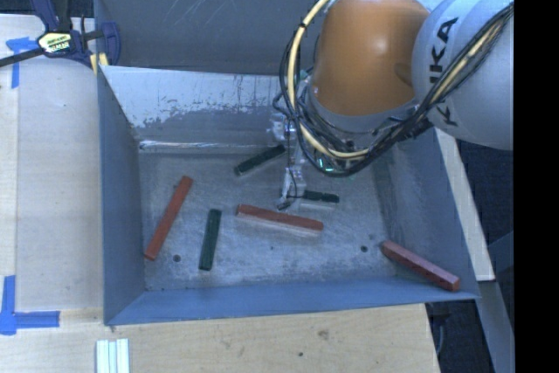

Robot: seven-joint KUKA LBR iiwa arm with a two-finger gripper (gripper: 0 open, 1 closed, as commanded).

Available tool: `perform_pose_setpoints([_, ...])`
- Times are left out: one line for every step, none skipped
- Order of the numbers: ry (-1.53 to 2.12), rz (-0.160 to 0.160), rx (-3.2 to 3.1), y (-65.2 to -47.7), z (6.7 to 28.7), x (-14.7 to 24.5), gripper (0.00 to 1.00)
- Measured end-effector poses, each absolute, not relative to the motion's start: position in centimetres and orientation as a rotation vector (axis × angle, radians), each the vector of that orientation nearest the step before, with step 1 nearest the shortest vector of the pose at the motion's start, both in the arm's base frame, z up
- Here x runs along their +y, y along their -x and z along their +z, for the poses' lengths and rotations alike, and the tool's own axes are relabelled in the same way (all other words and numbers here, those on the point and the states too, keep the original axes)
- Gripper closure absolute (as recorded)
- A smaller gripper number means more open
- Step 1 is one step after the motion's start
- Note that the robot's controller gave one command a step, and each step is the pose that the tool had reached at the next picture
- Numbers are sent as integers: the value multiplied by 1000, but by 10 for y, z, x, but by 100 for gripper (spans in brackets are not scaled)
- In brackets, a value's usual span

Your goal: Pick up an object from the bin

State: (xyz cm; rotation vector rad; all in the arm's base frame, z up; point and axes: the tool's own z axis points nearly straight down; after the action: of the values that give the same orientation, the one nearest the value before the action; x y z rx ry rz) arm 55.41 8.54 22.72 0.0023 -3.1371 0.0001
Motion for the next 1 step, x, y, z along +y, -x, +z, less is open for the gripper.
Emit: perform_pose_setpoints([-178, -1, -3138, -594, 69, 54, 0])
